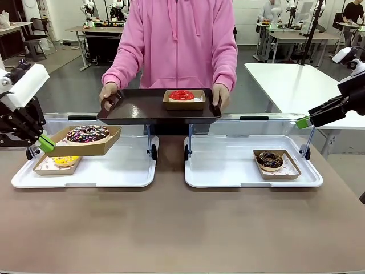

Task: Provide the desired donut to the person.
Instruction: Place the picked Paper togo box onto the Handle tray extended by the person.

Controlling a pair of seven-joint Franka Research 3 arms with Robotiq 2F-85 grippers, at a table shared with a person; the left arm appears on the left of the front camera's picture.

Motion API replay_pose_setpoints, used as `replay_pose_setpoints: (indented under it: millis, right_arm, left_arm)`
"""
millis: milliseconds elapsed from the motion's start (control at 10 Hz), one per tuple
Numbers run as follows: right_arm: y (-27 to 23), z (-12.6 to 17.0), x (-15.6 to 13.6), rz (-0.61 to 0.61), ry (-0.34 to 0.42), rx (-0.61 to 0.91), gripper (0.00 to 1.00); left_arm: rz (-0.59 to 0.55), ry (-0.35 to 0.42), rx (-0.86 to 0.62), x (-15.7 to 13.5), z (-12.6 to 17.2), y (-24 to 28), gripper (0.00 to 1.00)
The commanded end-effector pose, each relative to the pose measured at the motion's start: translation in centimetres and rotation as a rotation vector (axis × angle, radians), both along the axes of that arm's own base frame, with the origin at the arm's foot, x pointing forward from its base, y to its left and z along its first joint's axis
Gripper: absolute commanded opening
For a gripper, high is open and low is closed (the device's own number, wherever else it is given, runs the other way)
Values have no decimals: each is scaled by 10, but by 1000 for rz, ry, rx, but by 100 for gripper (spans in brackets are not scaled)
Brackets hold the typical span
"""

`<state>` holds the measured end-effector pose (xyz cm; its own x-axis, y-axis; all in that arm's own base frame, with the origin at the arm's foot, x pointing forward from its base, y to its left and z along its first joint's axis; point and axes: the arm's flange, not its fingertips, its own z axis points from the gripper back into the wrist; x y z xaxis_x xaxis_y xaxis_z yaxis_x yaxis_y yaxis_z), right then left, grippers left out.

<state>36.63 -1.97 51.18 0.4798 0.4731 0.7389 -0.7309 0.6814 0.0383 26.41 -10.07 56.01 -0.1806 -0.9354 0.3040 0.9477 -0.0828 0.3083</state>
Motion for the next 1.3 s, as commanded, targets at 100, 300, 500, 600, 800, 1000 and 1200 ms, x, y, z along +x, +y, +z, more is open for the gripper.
replay_pose_setpoints:
  millis: [100,300,500,600,800,1000,1200]
  right_arm:
    - [1,-1,-1,-18,9,-9,100]
    - [1,-1,-1,-18,9,-9,100]
    - [1,-1,-1,-18,9,-9,100]
    - [1,-1,-1,-18,9,-9,100]
    - [1,-1,-1,-18,9,-9,100]
    - [1,-1,-1,-18,9,-9,100]
    - [1,-1,-1,-18,9,-9,100]
  left_arm:
    - [11,-12,4,0,2,-2,0]
    - [11,-12,4,0,2,-2,0]
    - [11,-47,-18,9,16,-6,1]
    - [6,-65,-3,20,31,-13,1]
    - [21,-74,36,53,52,-30,1]
    - [29,-103,30,95,59,-46,1]
    - [34,-104,23,151,55,-57,1]
